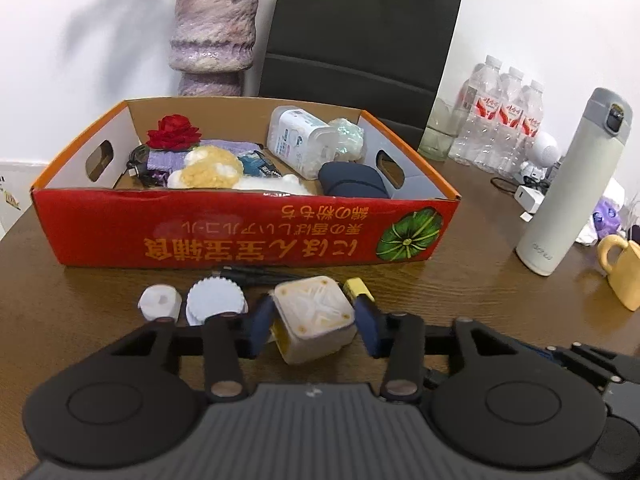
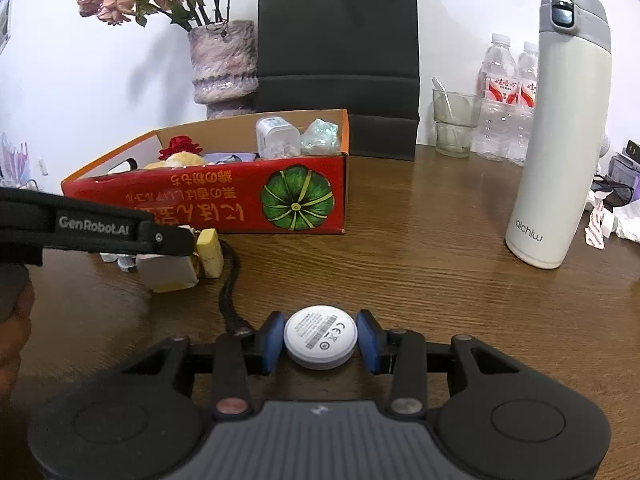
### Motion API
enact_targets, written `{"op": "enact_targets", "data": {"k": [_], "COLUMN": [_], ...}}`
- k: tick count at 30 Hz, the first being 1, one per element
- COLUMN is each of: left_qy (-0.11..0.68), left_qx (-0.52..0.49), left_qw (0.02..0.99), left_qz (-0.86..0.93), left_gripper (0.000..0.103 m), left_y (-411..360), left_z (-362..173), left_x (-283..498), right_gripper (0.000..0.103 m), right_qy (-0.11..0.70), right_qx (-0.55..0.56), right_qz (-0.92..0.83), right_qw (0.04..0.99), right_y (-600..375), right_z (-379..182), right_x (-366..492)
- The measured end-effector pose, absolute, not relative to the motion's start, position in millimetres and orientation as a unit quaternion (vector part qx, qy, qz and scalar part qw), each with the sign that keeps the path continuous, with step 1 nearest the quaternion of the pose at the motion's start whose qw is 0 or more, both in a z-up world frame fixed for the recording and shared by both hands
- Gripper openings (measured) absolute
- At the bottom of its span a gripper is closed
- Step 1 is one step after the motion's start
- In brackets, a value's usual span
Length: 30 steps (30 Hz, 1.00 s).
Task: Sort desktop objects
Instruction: 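Lift the disc and charger cube and carry both over the box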
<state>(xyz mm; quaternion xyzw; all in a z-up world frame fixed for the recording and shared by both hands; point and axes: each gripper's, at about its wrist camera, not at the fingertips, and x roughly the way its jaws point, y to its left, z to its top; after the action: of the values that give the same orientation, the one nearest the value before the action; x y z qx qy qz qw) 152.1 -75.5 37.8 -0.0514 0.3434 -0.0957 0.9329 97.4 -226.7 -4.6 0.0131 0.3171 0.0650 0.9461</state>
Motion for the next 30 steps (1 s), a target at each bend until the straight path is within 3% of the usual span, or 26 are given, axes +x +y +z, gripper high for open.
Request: {"op": "enact_targets", "data": {"k": [2,3,4,11,12,13,15,19,20,23,24,27,30], "left_qy": [0.348,0.343,0.325,0.293,0.297,0.302,0.303,0.249,0.249,0.287,0.3,0.345,0.348], "left_qx": [-0.033,-0.029,-0.024,-0.032,-0.037,-0.042,-0.042,0.027,0.041,0.037,0.024,0.001,0.028], "left_qw": [0.932,0.934,0.941,0.95,0.948,0.945,0.944,0.951,0.951,0.942,0.937,0.921,0.925], "left_qz": [-0.096,-0.097,-0.093,-0.1,-0.107,-0.114,-0.12,-0.183,-0.179,-0.169,-0.178,-0.183,-0.151], "left_gripper": [0.043,0.032,0.001,0.003,0.011,0.036,0.076,0.095,0.096,0.094,0.086,0.047,0.043], "left_y": [-75,-72,-67,-39,-37,-37,-41,-62,-67,-71,-71,-73,-80], "left_z": [43,47,53,71,67,63,55,47,44,39,36,22,21], "left_x": [140,130,116,43,37,35,35,53,63,100,108,124,111], "right_gripper": [0.038,0.038,0.038,0.038,0.038,0.038,0.038,0.038,0.038,0.038,0.038,0.038,0.038], "right_qy": [0.315,0.316,0.317,0.288,0.285,0.284,0.284,0.289,0.29,0.29,0.291,0.299,0.303], "right_qx": [0.019,0.017,0.011,0.023,0.019,0.018,0.018,0.018,0.018,0.019,0.02,0.029,0.034], "right_qz": [0.064,0.061,0.06,0.065,0.067,0.068,0.069,0.069,0.069,0.07,0.068,0.059,0.054], "right_qw": [0.947,0.947,0.946,0.955,0.956,0.956,0.956,0.955,0.954,0.954,0.954,0.952,0.951], "right_y": [-228,-227,-225,-214,-211,-210,-209,-210,-210,-214,-216,-224,-228], "right_z": [-4,-4,-3,13,15,16,19,18,17,18,17,14,11], "right_x": [95,91,87,31,24,20,13,6,5,1,1,2,6]}}
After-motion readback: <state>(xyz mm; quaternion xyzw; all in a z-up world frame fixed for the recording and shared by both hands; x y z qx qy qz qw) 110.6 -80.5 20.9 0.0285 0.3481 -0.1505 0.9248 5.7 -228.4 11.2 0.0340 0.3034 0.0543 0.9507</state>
